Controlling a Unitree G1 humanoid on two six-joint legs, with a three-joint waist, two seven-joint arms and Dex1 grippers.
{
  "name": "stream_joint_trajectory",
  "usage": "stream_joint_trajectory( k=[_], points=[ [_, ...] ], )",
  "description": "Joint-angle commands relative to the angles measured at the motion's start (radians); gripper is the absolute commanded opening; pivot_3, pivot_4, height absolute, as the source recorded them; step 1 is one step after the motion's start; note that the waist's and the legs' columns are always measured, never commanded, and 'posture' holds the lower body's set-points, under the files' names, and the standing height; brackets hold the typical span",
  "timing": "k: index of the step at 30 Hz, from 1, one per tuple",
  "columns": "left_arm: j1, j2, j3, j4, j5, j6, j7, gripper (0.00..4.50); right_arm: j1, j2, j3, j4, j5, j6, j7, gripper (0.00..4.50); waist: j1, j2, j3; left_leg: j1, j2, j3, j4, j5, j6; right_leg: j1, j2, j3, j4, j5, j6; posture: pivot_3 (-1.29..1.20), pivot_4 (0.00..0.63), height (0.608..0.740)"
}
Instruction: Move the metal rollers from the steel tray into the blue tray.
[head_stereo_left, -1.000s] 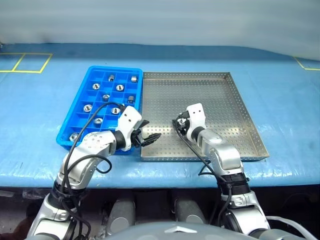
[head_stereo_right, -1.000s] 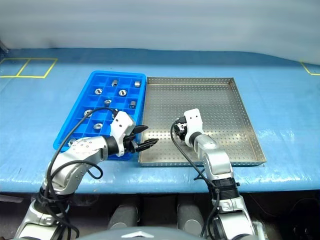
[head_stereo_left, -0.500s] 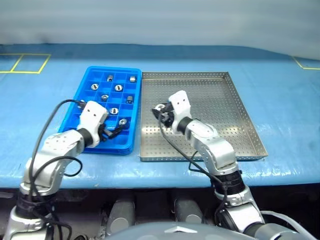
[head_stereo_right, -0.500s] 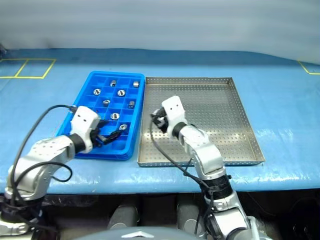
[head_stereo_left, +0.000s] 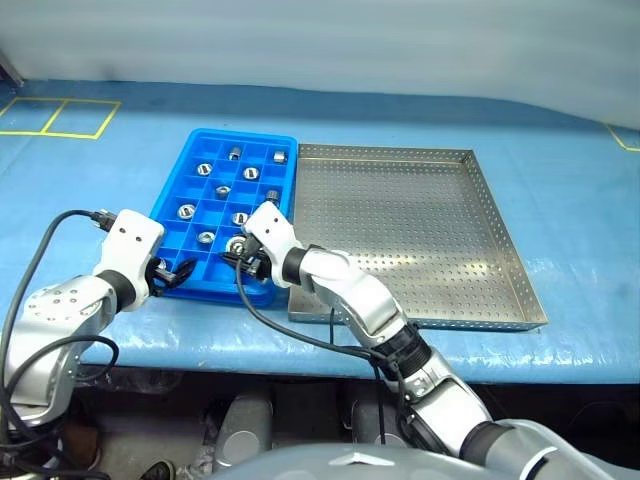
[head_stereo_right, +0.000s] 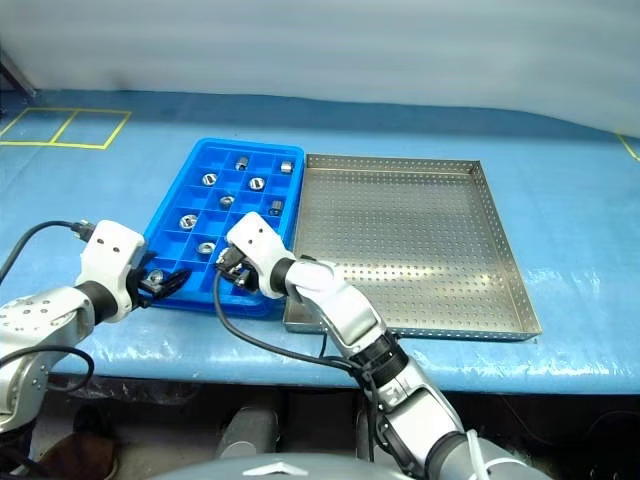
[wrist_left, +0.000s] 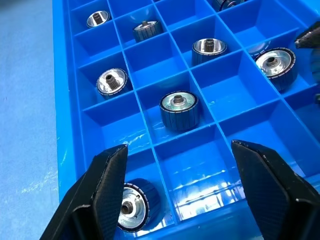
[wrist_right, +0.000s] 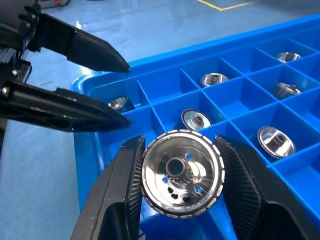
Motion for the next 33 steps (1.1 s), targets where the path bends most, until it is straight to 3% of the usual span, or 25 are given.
stream_joint_trajectory(
  k=[1, 10, 11, 16, 22, 27, 33],
  points=[
    [-0.004, -0.006, 0.025, -0.049, -0.003, 0.003, 0.014, 3.62, -0.028, 0.034, -0.009, 0.009, 0.007, -0.038, 0.017, 1.85, 0.004, 0.000, 0.000, 0.000, 0.000, 0.000, -0.001, 0.000, 0.000, 0.000, 0.000, 0.000, 0.000, 0.000, 0.000, 0.24, 0.150, 0.740],
    [-0.036, -0.015, -0.018, -0.024, -0.002, -0.008, 0.018, 3.62, -0.022, 0.065, 0.005, 0.022, 0.020, -0.011, 0.044, 1.85, 0.010, 0.000, 0.000, 0.000, 0.000, 0.000, -0.003, 0.000, 0.000, -0.001, 0.000, 0.000, 0.000, -0.001, -0.001, 0.23, 0.150, 0.740],
    [-0.041, -0.017, -0.024, -0.020, -0.002, -0.010, 0.017, 3.62, -0.023, 0.064, 0.003, 0.022, 0.023, -0.004, 0.051, 2.58, 0.009, 0.000, 0.000, 0.000, 0.000, 0.000, -0.003, 0.000, 0.000, -0.001, 0.000, 0.000, 0.000, -0.001, -0.001, 0.22, 0.150, 0.740],
    [-0.062, -0.026, -0.058, 0.001, -0.001, -0.022, 0.016, 3.62, -0.013, 0.062, -0.014, -0.004, 0.004, -0.043, 0.029, 4.14, 0.010, 0.000, 0.000, 0.000, 0.000, 0.000, -0.003, 0.000, -0.001, -0.001, 0.000, -0.001, 0.000, -0.001, -0.001, 0.22, 0.150, 0.740],
    [-0.131, -0.083, -0.110, 0.020, -0.011, -0.063, 0.016, 3.62, 0.014, 0.004, -0.141, -0.149, -0.038, -0.059, -0.095, 4.14, 0.017, 0.000, 0.000, 0.000, 0.000, -0.001, -0.003, 0.000, -0.001, -0.001, 0.000, -0.001, -0.001, -0.001, -0.001, 0.21, 0.150, 0.740],
    [-0.204, -0.201, -0.206, 0.084, 0.013, -0.179, 0.044, 3.62, 0.117, -0.181, -0.323, -0.332, -0.051, -0.022, -0.136, 4.14, 0.035, -0.001, -0.001, -0.001, -0.002, -0.001, -0.002, 0.001, -0.001, 0.002, -0.002, -0.001, -0.004, 0.000, 0.000, 0.16, 0.150, 0.740],
    [-0.287, -0.278, -0.304, 0.207, 0.034, -0.295, 0.011, 3.78, 0.256, -0.367, -0.515, -0.399, 0.005, 0.076, -0.115, 4.17, 0.009, 0.000, -0.001, -0.002, -0.002, 0.000, -0.002, 0.000, -0.001, 0.001, -0.002, 0.000, -0.005, 0.001, 0.001, 0.06, 0.150, 0.740]
  ],
)
